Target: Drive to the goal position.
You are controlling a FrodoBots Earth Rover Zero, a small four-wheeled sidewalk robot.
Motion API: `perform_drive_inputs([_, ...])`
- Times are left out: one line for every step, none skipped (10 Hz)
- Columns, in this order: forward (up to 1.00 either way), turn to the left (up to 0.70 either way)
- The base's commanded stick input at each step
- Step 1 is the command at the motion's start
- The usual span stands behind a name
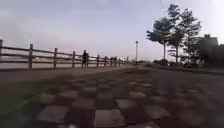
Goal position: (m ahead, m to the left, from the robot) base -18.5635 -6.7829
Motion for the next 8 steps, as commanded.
perform_drive_inputs([1.0, 0.09])
perform_drive_inputs([1.0, 0.09])
perform_drive_inputs([1.0, 0.09])
perform_drive_inputs([1.0, 0.09])
perform_drive_inputs([1.0, 0.09])
perform_drive_inputs([1.0, 0.09])
perform_drive_inputs([1.0, 0.09])
perform_drive_inputs([1.0, 0.09])
